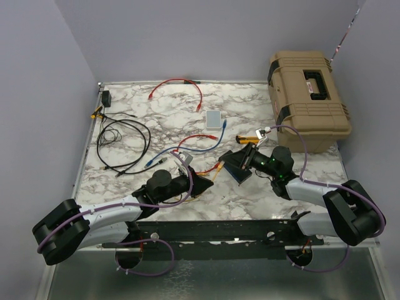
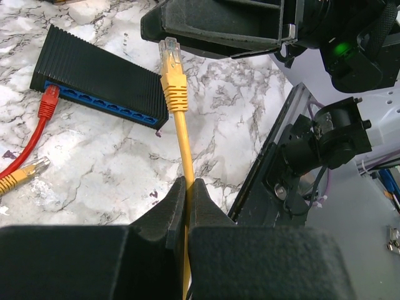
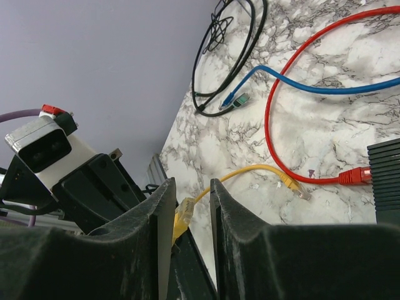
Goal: Insert the plug into the switch port
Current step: Pick up the connector from the center of the board.
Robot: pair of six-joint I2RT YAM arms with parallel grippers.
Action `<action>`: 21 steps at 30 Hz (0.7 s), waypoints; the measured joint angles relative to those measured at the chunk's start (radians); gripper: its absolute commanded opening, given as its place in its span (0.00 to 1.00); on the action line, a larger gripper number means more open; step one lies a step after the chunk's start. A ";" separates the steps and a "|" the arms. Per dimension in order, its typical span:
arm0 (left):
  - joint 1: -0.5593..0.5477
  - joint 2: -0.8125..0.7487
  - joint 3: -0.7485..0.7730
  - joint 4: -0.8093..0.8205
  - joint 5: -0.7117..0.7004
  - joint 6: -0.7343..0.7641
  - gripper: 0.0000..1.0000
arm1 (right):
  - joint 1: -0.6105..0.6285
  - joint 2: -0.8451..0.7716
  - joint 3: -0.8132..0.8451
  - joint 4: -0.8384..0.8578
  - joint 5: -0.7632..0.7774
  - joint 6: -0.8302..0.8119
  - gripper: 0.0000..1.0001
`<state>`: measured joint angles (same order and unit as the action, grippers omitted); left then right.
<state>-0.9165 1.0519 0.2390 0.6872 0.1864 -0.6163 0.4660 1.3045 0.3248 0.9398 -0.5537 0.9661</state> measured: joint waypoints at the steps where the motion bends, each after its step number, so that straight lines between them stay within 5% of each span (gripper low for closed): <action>1: 0.000 0.000 0.000 0.001 0.000 0.000 0.00 | 0.000 0.000 0.000 0.000 0.000 0.000 0.30; 21: 0.000 0.000 0.000 0.007 -0.014 0.000 0.00 | 0.006 0.011 0.000 -0.006 0.000 0.000 0.27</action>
<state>-0.9165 1.0519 0.2394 0.6941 0.1722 -0.6159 0.4721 1.3155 0.3248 0.9333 -0.5537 0.9661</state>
